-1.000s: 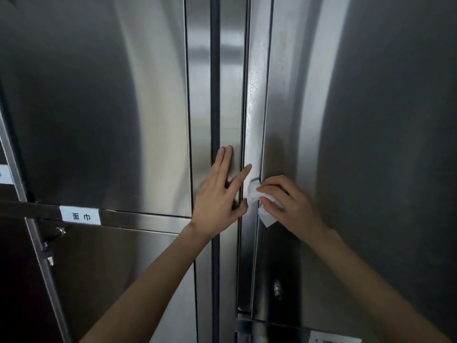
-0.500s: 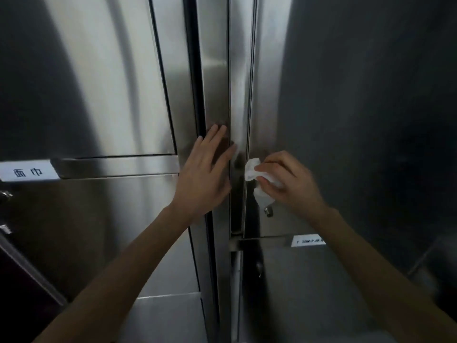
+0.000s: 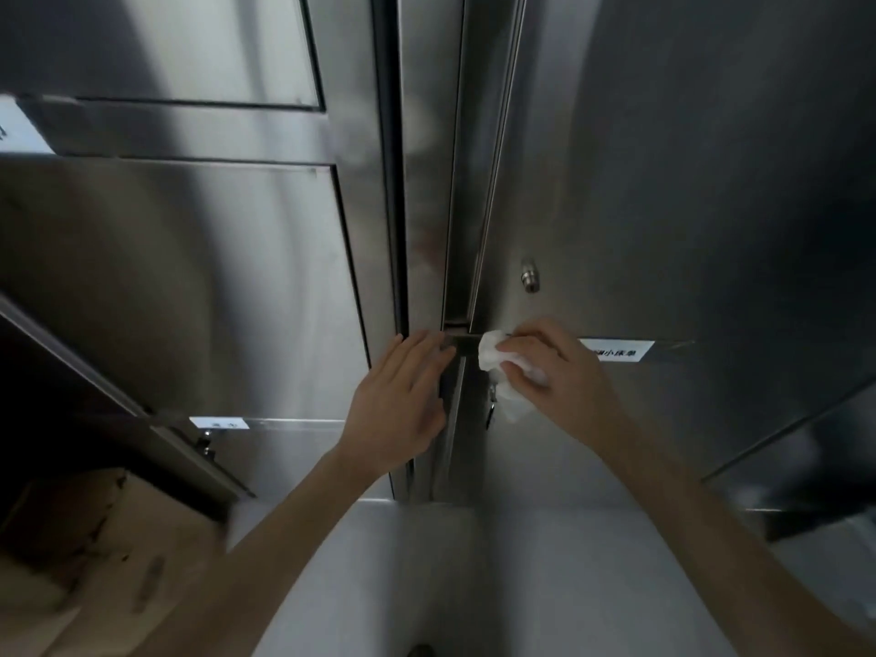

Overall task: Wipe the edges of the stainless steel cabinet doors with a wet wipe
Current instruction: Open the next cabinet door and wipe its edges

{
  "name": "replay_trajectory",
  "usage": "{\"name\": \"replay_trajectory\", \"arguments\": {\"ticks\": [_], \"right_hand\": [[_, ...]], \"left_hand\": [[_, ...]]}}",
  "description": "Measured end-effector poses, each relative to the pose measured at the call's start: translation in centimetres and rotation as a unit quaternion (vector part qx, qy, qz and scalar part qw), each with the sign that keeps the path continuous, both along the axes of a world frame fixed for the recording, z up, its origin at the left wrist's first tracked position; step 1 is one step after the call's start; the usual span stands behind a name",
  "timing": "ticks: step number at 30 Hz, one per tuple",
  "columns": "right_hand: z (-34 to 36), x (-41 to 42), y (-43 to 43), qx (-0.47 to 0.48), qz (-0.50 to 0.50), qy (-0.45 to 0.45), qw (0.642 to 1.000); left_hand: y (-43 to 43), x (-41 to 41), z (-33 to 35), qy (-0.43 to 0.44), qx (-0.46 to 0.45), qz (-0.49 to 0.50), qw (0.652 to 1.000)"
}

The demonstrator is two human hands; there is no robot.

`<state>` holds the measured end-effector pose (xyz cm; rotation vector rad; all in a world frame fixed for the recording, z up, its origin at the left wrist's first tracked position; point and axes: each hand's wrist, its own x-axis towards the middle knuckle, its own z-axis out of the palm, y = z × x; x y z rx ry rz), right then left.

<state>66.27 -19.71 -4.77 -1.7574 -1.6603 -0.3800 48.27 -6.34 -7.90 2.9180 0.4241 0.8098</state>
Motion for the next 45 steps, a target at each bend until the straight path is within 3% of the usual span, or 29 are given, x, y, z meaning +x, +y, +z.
{"name": "replay_trajectory", "arguments": {"ticks": [5,11,19,22,24,29,37,43,45], "right_hand": [[-5.6,0.0,-2.3,-0.050,0.024,0.027,0.998],[-11.4,-0.3,-2.5,-0.086,0.044,0.034,0.995],[-21.3,0.1,-0.2,-0.001,0.036,-0.039,0.999],[-25.0,0.7,0.6,0.040,0.025,-0.016,0.999],[-26.7,1.3,1.4,0.080,0.029,-0.022,0.996],[-28.8,3.2,3.4,0.176,0.039,-0.150,0.972],[-31.3,5.6,5.7,0.289,0.064,-0.239,0.925],[-30.7,6.2,5.0,0.326,0.061,-0.232,0.914],[-30.6,6.3,4.5,0.330,0.045,-0.282,0.900]], "left_hand": [[-2.5,-0.9,-4.9,0.040,-0.045,0.035,0.998],[-2.9,-0.6,-10.9,0.060,-0.029,0.043,0.997],[1.2,2.2,-19.8,0.082,0.081,-0.007,0.993],[2.4,3.6,-22.3,0.092,0.140,-0.010,0.986],[3.2,4.4,-23.5,0.075,0.187,-0.021,0.979],[5.2,6.4,-25.2,0.025,0.264,-0.017,0.964],[6.4,9.4,-29.4,-0.133,0.252,-0.002,0.959],[5.9,10.0,-30.1,-0.162,0.293,0.018,0.942],[5.3,10.1,-30.2,-0.172,0.286,0.024,0.942]]}}
